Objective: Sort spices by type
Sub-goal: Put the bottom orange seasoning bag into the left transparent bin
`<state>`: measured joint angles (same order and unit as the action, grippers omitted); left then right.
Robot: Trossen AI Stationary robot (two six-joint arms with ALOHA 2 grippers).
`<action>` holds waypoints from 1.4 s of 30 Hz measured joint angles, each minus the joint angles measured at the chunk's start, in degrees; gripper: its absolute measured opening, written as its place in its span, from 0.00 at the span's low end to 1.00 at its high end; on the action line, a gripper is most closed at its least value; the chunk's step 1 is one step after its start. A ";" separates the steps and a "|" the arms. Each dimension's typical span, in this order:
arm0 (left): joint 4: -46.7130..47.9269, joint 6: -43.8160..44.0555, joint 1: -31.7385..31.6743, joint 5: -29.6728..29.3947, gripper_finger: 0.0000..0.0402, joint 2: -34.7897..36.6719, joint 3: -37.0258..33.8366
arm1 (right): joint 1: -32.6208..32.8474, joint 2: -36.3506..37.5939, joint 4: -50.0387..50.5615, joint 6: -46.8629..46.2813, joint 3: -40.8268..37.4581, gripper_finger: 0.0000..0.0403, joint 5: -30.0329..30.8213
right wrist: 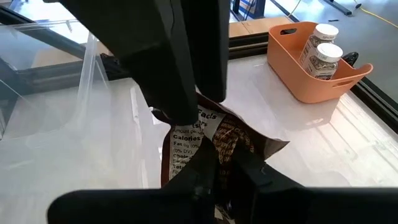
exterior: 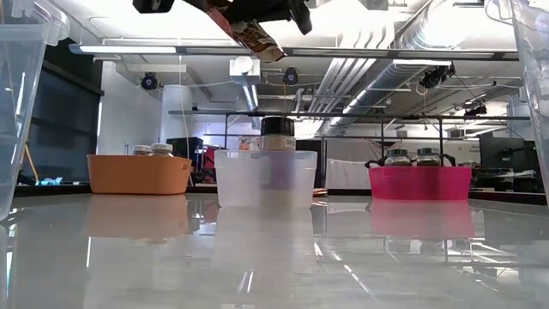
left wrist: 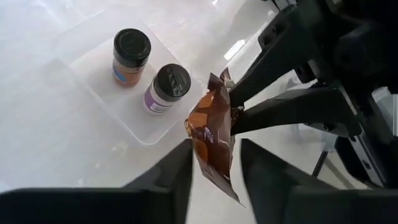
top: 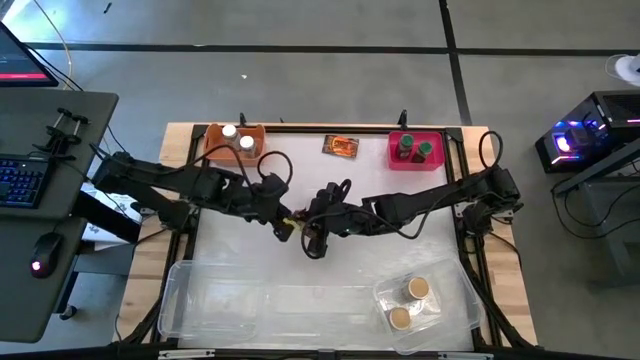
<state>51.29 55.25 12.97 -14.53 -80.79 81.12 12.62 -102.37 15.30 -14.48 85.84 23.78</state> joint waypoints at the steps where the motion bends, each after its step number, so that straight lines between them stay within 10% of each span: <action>1: 0.00 -0.47 -0.21 0.36 0.25 0.00 0.00 | 0.00 0.00 -0.01 0.01 0.00 0.04 0.01; 11: 1.22 -4.93 -0.59 0.60 0.01 0.11 0.00 | 0.22 0.04 -1.91 -0.67 0.00 0.12 -0.87; 23: 9.73 -10.03 0.30 -1.60 0.00 4.64 -0.02 | 0.17 4.03 3.78 -3.46 0.07 0.61 2.43; 33: 3.46 -41.51 6.08 -1.51 0.00 10.91 -0.02 | -0.59 4.09 -5.92 -8.41 0.09 0.67 -25.41; 42: 0.72 -49.41 7.44 -1.52 0.00 8.92 -0.04 | -0.61 4.04 -6.02 -4.57 0.09 0.67 -24.25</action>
<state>52.01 5.85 20.40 -16.05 -71.87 81.08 12.01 -98.32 9.28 -19.05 85.93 -0.47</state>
